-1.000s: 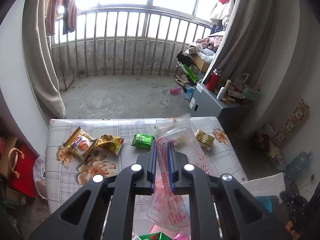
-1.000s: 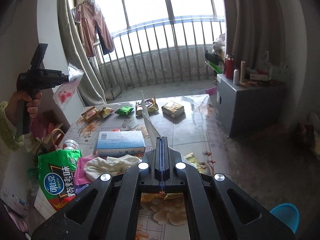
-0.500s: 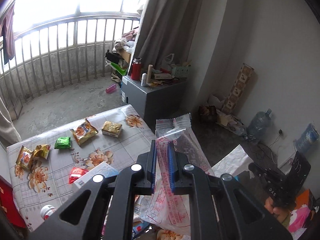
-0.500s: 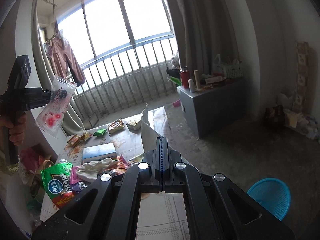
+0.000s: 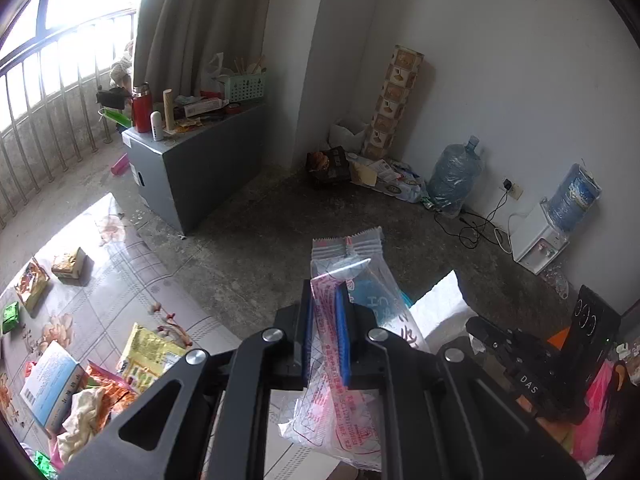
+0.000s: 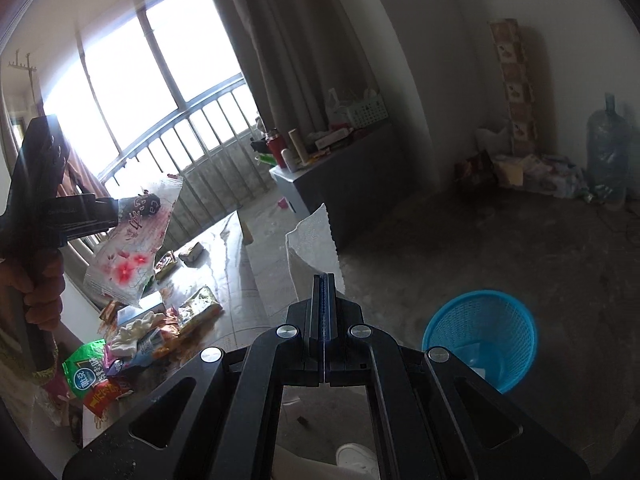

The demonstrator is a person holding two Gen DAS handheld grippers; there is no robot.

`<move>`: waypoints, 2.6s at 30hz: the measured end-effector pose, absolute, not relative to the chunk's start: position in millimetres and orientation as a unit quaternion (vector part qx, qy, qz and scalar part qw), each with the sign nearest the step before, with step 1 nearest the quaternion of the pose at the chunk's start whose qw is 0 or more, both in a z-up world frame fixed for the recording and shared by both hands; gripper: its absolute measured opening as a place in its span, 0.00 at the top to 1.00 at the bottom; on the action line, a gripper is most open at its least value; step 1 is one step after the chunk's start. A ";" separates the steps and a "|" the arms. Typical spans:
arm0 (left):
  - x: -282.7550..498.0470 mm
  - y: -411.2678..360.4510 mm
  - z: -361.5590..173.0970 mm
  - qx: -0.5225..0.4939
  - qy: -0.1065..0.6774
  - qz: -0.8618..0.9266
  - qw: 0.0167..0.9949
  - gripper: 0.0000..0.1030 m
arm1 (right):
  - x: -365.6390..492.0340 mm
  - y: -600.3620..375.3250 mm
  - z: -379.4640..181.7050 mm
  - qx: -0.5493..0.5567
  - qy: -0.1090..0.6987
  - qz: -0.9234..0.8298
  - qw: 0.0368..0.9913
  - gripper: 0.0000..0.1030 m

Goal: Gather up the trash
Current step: 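Lift the clear plastic bag with the left gripper and carry it over the wastebasket, then open the left gripper to drop the plastic bag into the blue wastebasket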

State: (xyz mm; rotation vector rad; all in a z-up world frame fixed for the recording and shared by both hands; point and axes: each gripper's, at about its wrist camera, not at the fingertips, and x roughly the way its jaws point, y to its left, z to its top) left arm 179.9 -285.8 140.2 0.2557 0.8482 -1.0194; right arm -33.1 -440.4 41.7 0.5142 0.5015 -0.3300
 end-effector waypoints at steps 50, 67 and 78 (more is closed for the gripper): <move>136.7 -560.4 -113.3 0.103 0.563 -0.490 0.657 0.23 | -63.9 -601.7 -158.1 0.417 0.331 -0.312 0.787 0.56; 147.7 -534.6 -76.7 0.060 0.553 -0.473 0.683 0.16 | -89.6 -593.6 -152.5 0.426 0.316 -0.330 0.781 0.54; 129.8 -476.9 -7.2 0.032 0.489 -0.508 0.708 0.12 | -99.3 -551.0 -124.8 0.381 0.323 -0.325 0.803 0.33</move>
